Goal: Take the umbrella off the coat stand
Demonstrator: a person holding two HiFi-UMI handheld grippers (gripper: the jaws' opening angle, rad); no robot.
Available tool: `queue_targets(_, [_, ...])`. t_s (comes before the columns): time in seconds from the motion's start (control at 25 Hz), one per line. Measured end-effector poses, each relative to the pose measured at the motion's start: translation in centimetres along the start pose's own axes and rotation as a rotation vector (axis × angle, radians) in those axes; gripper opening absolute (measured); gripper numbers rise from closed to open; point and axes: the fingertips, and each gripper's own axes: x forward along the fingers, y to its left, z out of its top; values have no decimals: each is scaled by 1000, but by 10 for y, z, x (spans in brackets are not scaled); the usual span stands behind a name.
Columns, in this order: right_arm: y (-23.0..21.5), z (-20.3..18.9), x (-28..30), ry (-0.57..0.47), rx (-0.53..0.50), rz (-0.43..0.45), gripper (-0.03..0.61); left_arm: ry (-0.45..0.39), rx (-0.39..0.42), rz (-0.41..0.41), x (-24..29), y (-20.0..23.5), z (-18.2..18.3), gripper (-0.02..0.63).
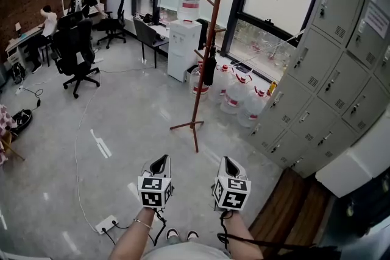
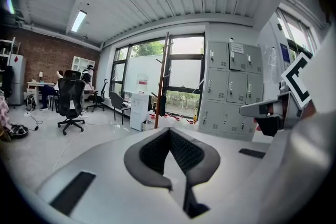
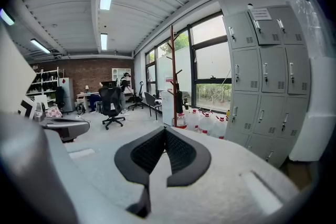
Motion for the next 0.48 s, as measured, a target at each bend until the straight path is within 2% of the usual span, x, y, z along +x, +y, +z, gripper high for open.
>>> queue_targets(0.48, [-7, -5, 31, 32, 29, -25, 5, 44, 4, -24, 34, 13, -3, 5])
